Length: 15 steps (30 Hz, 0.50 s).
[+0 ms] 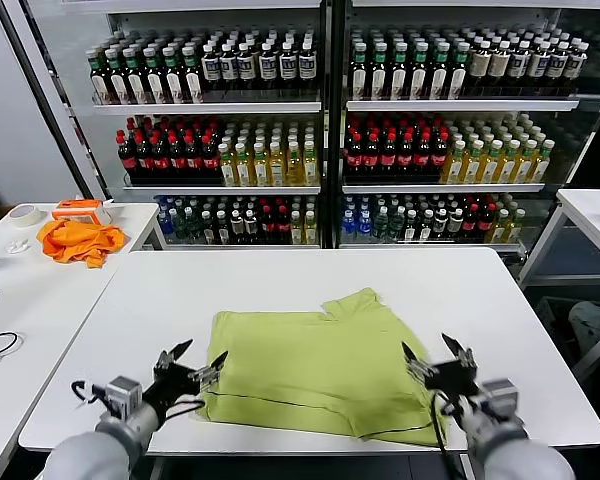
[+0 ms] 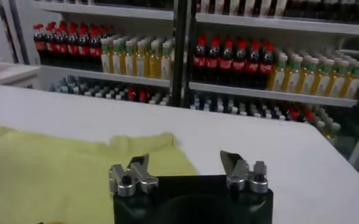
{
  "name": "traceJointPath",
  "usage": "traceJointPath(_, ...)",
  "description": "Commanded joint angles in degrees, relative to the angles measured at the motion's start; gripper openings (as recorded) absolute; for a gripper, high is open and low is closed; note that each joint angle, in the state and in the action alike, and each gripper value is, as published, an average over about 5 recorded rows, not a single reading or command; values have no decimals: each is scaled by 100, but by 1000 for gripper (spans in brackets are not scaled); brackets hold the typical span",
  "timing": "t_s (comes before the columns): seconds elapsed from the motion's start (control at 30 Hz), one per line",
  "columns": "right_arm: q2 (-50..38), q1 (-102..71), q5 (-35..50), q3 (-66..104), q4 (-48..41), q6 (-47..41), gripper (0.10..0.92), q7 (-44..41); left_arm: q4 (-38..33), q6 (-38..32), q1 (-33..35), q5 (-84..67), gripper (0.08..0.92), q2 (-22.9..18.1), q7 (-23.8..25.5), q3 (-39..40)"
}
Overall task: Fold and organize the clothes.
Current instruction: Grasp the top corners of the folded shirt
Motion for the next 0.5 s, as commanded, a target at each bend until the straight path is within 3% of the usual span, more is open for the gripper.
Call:
traceJointPath(0.03,682,2673,353,-1359,-2489,-91,822,179,2301,-59,-2465,-55,815,-392,274,1334)
traceJointPath(0.23,1156,2857,272,-1369,-3404,-51,823,190,2937,-77,-2839,-19,822,-496,494,1559)
traceJointPath(0.5,1519,2813,-38,-1385,-3957,200,823,157,3252,-19,-2868,-67,823,-463,976,1576)
